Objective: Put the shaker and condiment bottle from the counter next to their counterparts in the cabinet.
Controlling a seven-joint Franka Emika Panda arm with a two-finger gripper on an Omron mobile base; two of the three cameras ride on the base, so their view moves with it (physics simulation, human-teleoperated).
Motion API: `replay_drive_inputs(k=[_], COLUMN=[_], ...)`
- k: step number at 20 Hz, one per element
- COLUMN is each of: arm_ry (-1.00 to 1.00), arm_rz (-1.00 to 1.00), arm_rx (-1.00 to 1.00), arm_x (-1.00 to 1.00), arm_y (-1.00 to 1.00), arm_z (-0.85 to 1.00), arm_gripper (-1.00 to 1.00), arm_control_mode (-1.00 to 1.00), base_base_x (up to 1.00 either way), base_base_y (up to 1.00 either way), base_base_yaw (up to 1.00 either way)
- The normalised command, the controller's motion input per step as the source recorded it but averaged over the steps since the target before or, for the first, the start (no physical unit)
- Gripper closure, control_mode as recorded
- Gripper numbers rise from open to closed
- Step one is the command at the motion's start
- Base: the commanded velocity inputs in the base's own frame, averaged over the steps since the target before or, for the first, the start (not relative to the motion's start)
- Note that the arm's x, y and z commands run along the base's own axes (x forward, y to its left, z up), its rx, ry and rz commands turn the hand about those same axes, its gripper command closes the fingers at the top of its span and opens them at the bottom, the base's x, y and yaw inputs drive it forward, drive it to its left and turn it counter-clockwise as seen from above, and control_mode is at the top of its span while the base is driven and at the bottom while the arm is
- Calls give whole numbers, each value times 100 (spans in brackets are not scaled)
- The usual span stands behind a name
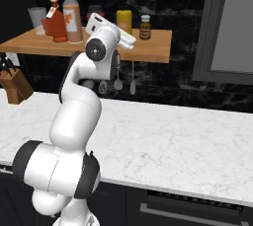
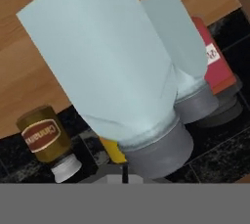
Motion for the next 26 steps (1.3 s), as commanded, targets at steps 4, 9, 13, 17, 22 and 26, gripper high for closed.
replay_drive_inputs(k=[4, 9, 13, 17, 22, 26], arm_ry=[0, -3, -22, -40, -34, -5], arm_rz=[0, 0, 0, 0, 0, 0], arm_rx=[2, 2, 0, 0, 0, 3], arm_x=[11, -2, -49, -86, -92, -71], arm_y=[0, -4, -9, -7, -1, 0], arm_z=[1, 11, 10, 47, 51, 37], arm_gripper=[100, 100, 100, 100, 100, 100], arm_control_mode=[-100, -100, -100, -100, -100, -100], base_base_x=[0, 0, 0, 0, 0, 0], base_base_y=[0, 0, 0, 0, 0, 0], base_base_yaw=[0, 0, 0, 0, 0, 0])
